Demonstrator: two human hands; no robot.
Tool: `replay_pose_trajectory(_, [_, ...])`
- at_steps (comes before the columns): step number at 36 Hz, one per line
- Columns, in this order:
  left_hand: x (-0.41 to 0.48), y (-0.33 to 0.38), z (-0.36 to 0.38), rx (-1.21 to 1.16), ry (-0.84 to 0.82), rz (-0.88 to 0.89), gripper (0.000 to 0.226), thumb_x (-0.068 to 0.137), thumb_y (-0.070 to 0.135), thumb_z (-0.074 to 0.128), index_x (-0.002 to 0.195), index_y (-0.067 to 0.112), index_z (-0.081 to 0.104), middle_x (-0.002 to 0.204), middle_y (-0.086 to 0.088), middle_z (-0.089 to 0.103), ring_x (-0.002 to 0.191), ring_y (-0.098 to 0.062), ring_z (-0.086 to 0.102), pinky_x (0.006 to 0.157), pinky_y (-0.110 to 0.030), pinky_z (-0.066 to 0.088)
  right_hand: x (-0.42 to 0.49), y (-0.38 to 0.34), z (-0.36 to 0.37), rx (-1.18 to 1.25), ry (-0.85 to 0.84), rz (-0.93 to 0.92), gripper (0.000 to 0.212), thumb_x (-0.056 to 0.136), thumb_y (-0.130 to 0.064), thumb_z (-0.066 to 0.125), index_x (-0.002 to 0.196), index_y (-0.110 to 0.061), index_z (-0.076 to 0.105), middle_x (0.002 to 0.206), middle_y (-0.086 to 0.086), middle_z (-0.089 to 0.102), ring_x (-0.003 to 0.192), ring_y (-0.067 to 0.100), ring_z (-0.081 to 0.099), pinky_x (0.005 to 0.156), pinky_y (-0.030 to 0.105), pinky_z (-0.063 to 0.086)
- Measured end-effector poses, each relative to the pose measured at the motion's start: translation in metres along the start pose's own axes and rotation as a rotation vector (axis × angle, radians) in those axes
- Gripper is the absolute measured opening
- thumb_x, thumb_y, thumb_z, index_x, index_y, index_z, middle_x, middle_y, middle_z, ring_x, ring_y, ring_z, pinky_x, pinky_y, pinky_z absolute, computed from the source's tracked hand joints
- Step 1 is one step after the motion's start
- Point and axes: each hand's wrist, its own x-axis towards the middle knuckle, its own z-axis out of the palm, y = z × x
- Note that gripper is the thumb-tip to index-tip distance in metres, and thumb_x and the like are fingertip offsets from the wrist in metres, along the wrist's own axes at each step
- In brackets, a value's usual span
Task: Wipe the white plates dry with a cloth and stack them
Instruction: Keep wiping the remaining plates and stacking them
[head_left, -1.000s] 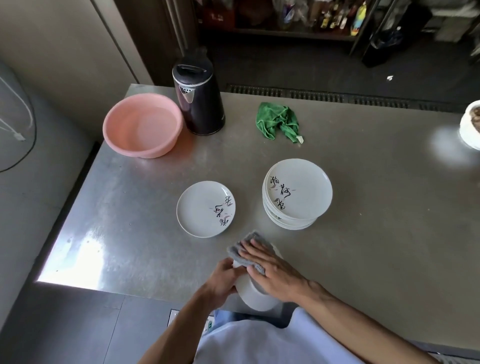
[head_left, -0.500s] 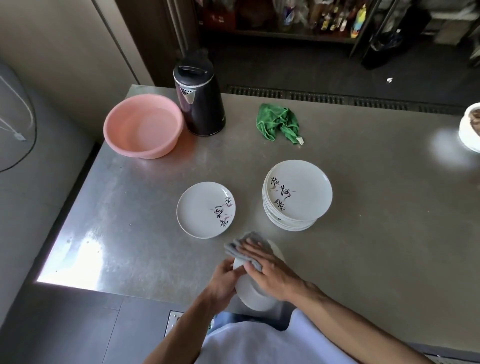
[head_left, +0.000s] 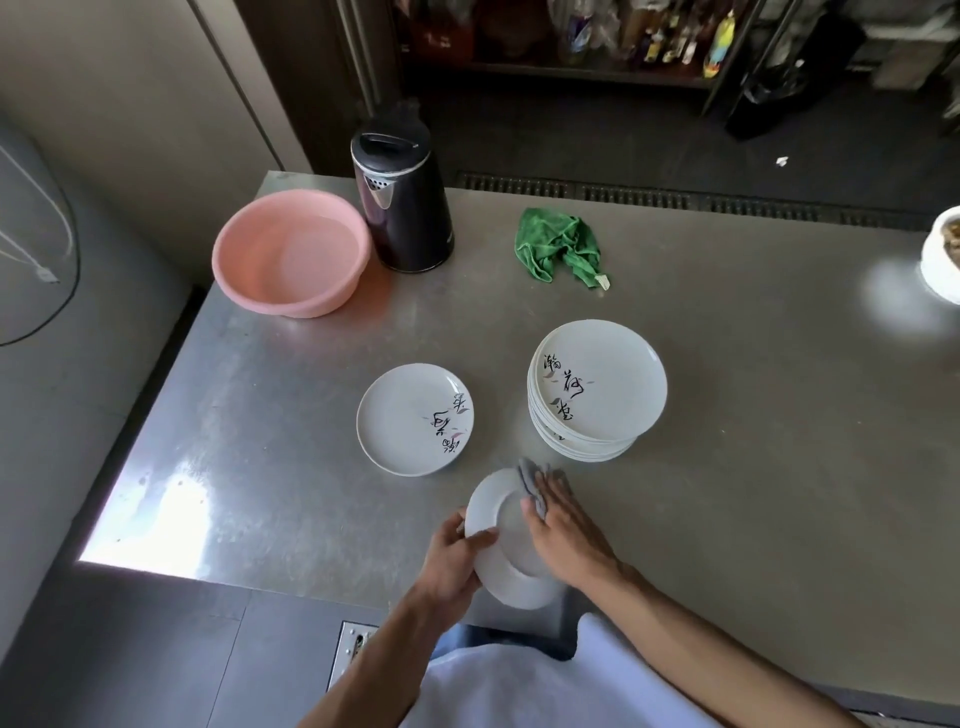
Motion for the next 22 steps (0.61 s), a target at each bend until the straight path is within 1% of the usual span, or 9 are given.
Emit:
replay_pose_trajectory(3, [0.001,0.001,0.000,0.025,0.009,0.013,0.049,0.068,0.011,0.073,0.115,0.007,0.060,0.094,-0.014,0.075,0.082,-0.029,0.072,0.070,-0.044,0.060,0.000,0.000,-0.001,0.094,-0.020,0.023,0.058,0.108,-0.040,0.025,0.159,-0.025,0.004,0.167,0.001,0.002,0.154,0.017,-0.004,0.125,0.032,-0.004])
replay_pose_trajectory(7, [0.001,0.006,-0.003,0.104,-0.008,0.011,0.047,0.077,0.019,0.078,0.120,0.005,0.063,0.110,-0.026,0.072,0.089,-0.033,0.070,0.078,-0.045,0.056,-0.010,-0.016,-0.007,0.127,0.029,-0.298,0.050,0.108,-0.031,0.031,0.155,-0.039,0.016,0.161,-0.022,0.008,0.150,-0.004,-0.001,0.123,0.021,-0.002])
replay_pose_trajectory(9, [-0.001,0.008,-0.004,0.151,-0.051,0.017,0.046,0.075,0.022,0.077,0.117,0.004,0.068,0.112,-0.026,0.072,0.091,-0.033,0.070,0.083,-0.046,0.055,-0.016,-0.023,-0.005,0.134,-0.019,-0.435,0.049,0.108,-0.031,0.035,0.152,-0.045,0.018,0.161,-0.021,0.014,0.149,-0.006,0.002,0.122,0.019,0.000])
replay_pose_trajectory(10, [-0.002,0.008,-0.004,0.170,-0.069,0.014,0.046,0.075,0.022,0.076,0.116,0.002,0.069,0.112,-0.025,0.073,0.092,-0.032,0.069,0.084,-0.047,0.054,-0.018,-0.024,-0.003,0.128,-0.054,-0.458,0.049,0.107,-0.033,0.037,0.153,-0.040,0.021,0.162,-0.018,0.017,0.150,-0.005,0.004,0.123,0.021,0.002])
replay_pose_trajectory(12, [-0.003,0.008,-0.004,0.191,-0.080,-0.003,0.045,0.076,0.020,0.076,0.116,0.001,0.069,0.110,-0.022,0.073,0.093,-0.030,0.069,0.083,-0.043,0.055,-0.016,-0.022,0.002,0.056,-0.091,-0.433,0.052,0.107,-0.038,0.036,0.157,-0.025,0.027,0.164,-0.013,0.016,0.151,-0.001,0.002,0.125,0.027,0.005])
replay_pose_trajectory(14, [-0.004,0.007,-0.005,0.176,-0.070,-0.023,0.039,0.082,0.014,0.076,0.117,0.002,0.069,0.109,-0.023,0.072,0.093,-0.030,0.068,0.081,-0.041,0.055,-0.010,-0.017,0.003,-0.103,-0.022,-0.344,0.054,0.108,-0.039,0.029,0.159,-0.024,0.018,0.166,-0.010,0.010,0.153,0.007,-0.001,0.125,0.029,0.000])
replay_pose_trajectory(17, [-0.004,0.007,-0.006,0.160,-0.060,-0.035,0.030,0.091,0.006,0.070,0.121,0.004,0.069,0.117,-0.027,0.070,0.098,-0.034,0.068,0.089,-0.048,0.054,-0.002,-0.013,-0.003,-0.155,0.033,-0.105,0.056,0.109,-0.036,0.022,0.160,-0.022,0.004,0.167,-0.001,0.007,0.154,0.018,0.002,0.123,0.027,-0.008])
replay_pose_trajectory(20, [-0.007,0.008,-0.003,0.170,-0.069,-0.026,0.040,0.081,0.013,0.075,0.120,0.004,0.069,0.112,-0.023,0.072,0.098,-0.034,0.068,0.089,-0.048,0.055,-0.007,-0.012,0.000,-0.148,-0.041,-0.261,0.058,0.108,-0.043,0.022,0.160,-0.023,0.007,0.166,-0.008,0.000,0.153,0.008,-0.005,0.125,0.035,-0.002])
replay_pose_trajectory(22, [-0.009,0.008,-0.002,0.174,-0.094,-0.015,0.045,0.076,0.016,0.072,0.118,0.002,0.069,0.108,-0.022,0.072,0.095,-0.031,0.068,0.085,-0.045,0.056,-0.015,-0.012,0.001,-0.058,-0.095,-0.420,0.059,0.106,-0.048,0.026,0.159,-0.021,0.019,0.166,-0.011,0.006,0.152,0.004,-0.004,0.125,0.030,0.002])
